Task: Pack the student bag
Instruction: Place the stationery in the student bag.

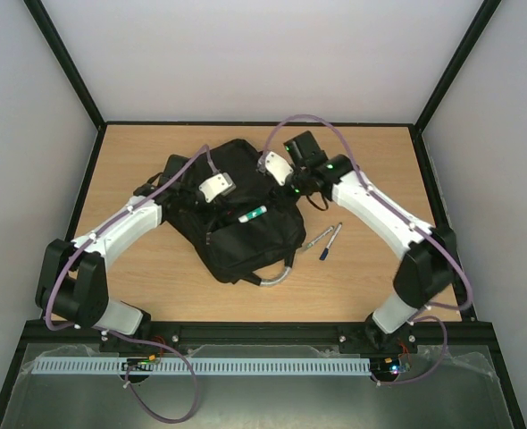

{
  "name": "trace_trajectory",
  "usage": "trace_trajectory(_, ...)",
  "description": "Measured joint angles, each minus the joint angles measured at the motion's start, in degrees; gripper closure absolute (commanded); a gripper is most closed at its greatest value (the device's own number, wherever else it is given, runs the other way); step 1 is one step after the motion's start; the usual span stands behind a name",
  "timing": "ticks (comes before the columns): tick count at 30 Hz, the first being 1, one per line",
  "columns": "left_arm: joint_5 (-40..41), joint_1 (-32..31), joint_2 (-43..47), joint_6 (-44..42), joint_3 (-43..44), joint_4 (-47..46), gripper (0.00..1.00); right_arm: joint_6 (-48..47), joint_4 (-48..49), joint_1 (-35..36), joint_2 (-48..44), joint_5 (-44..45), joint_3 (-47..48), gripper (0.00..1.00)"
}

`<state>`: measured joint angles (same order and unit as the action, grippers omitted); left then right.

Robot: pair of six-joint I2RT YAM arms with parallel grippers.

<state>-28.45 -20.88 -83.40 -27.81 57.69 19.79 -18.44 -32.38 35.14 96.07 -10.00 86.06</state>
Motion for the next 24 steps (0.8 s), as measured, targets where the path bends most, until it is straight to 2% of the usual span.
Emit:
trace_trajectory(5, -2.1, 1.4, -0.2, 0.0, 0.1, 0.7, 0.98, -11.9, -2.5, -0.3, -10.0, -4.3, -9.4, 0.38)
trace_trajectory(12, -4.1, 2.2, -1.5, 0.2, 0.5, 1.0, 0.98, -26.6, -4.0, 5.6, -16.0, -2.5, -24.3, 0.24)
trace_trajectory(19, -4.6, 2.3, -1.9, 0.4, 0.5, 1.0, 0.98, -31.4, -0.1, 9.1, -15.3, -1.6, -27.4, 0.17)
trace_trajectory(21, -4.6, 2.3, -1.9, 0.4, 0.6, 1.1, 0.98, -31.7, 2.0, 9.3, -14.0, -0.6, -27.6, 0.18)
trace_trajectory(24, -4.6, 2.3, -1.9, 0.4, 0.6, 1.1, 0.98, -32.2, 5.1, 9.5, -12.3, 1.5, -28.9, 0.27)
